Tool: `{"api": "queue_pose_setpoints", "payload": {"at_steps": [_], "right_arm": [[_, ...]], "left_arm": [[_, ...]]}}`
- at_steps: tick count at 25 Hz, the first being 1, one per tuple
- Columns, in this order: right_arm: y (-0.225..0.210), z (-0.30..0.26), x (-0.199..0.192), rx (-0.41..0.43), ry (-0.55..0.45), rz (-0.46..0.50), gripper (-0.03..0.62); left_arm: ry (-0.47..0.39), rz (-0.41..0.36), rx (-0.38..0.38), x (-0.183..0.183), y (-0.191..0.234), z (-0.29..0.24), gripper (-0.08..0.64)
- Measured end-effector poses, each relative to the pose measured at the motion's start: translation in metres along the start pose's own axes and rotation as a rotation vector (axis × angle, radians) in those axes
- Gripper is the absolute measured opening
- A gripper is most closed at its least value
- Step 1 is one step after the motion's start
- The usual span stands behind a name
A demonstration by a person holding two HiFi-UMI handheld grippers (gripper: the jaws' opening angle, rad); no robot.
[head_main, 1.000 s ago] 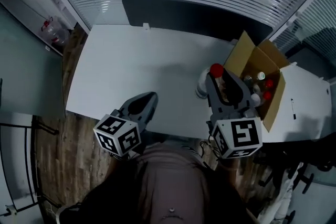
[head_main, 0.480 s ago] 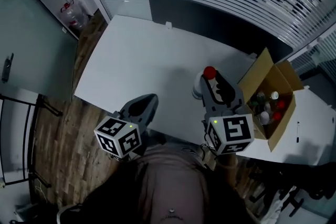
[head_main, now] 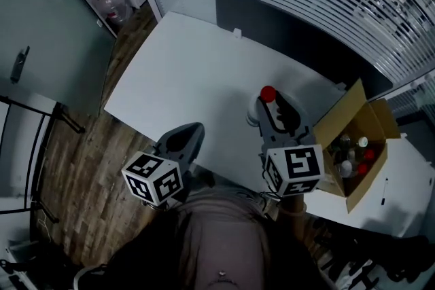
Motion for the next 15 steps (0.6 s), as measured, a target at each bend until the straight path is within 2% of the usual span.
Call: {"api": "queue_pose_setpoints", "payload": {"at_steps": [15], "right_arm": [[0.006,-0.039,-0.029,0.080,0.038,0.025,0.158]], "left_arm": [[-0.009,0.034,0.101,-0.011,0.006,0.017,0.008]]}}
Point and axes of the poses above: the fingertips, and each gripper's own axes: z backward along the fingers, y to its left, x out of its top, the point moved 5 cm from there along z, backward along the fingers
